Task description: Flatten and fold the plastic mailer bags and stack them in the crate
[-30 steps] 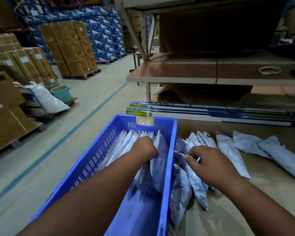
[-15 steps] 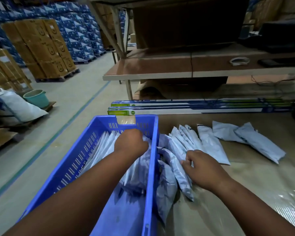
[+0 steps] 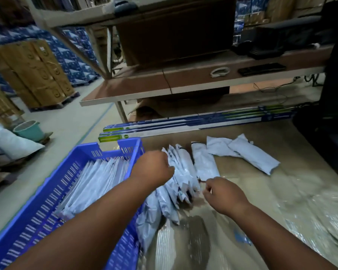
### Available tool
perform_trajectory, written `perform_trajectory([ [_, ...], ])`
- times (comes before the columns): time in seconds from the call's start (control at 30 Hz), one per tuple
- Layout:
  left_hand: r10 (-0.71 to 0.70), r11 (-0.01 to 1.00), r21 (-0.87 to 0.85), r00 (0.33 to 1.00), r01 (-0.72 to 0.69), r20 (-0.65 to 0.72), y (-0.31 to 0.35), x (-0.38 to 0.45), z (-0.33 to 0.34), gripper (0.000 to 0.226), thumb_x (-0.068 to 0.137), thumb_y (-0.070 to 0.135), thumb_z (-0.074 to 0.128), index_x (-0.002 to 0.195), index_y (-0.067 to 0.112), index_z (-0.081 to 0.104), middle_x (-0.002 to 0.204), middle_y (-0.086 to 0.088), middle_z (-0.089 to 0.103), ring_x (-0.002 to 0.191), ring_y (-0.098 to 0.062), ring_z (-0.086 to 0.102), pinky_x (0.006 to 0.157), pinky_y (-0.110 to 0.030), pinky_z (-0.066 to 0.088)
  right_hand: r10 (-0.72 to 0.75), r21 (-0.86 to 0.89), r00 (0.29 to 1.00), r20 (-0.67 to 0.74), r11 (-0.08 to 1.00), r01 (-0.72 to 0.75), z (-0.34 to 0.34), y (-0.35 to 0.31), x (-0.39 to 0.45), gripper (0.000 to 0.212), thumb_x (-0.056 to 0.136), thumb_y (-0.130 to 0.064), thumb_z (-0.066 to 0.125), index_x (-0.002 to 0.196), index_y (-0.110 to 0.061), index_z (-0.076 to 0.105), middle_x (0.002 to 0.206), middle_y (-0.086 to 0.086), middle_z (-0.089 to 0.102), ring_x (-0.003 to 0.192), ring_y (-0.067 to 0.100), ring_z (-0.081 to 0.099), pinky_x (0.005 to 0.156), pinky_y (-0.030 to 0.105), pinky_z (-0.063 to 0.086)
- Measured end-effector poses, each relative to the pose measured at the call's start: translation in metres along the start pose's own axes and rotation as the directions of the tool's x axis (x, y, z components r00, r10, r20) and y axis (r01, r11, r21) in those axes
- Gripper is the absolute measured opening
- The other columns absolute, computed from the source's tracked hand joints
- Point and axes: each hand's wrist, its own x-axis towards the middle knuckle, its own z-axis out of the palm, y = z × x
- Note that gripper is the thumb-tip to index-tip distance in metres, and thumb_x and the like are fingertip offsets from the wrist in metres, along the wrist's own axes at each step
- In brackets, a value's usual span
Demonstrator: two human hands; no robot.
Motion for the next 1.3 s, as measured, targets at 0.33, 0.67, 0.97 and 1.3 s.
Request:
perform_trajectory([
  [0.33,-0.109,0.993,-0.029,0.98,0.115,0.165,0.086,-0.007,0.055,0.032,0.088,0.046,0.068,0.079,0.015,0.067,0.083,-0.001,0.068,0.089,-0.025,0.065,0.069,-0.032,0.049,-0.058,-0.15,0.998,0.011,0.987,0.059,0.025,0.055,0.054,0.066,0.092,-0.041,0.06,0.153,-0.03,0.036,0.161,0.007,0.035,0.131,0.034,0.05,0.098,0.042,0.048],
  [0.67,-0.195,0.969,-0.122,0.968,0.215,0.16,0.086,-0.08,0.059,0.031,0.086,0.05,0.062,0.073,0.021,0.063,0.07,0.007,0.065,0.068,-0.008,0.061,0.064,-0.035,0.056,-0.144,-0.209,0.985,-0.09,0.97,0.123,0.051,0.053,0.1,0.033,0.086,-0.022,0.063,0.119,-0.024,0.062,0.114,0.003,0.065,0.104,0.029,0.065,0.079,0.035,0.051],
  [0.97,-0.212,0.946,-0.241,0.976,0.218,0.052,0.071,-0.1,0.06,0.028,0.095,0.044,0.066,0.073,0.027,0.063,0.067,0.011,0.064,0.065,-0.004,0.06,0.063,-0.031,0.054,0.179,0.758,0.979,-0.1,0.651,-0.041,-0.01,0.085,0.019,0.027,0.101,-0.014,0.053,0.12,-0.026,0.067,0.108,-0.004,0.072,0.1,0.019,0.067,0.08,0.035,0.051],
  [1.3,0.081,0.93,-0.333,0.972,-0.153,-0.22,0.085,-0.107,0.08,0.018,0.1,0.038,0.063,0.085,0.03,0.059,0.08,0.014,0.055,0.077,-0.008,0.054,0.069,-0.03,0.043,0.513,0.888,0.822,0.248,0.22,-0.404,-0.053,0.099,-0.132,0.033,0.093,0.007,0.047,0.078,-0.013,0.069,0.069,-0.001,0.071,0.046,0.002,0.059,0.045,0.016,0.044],
])
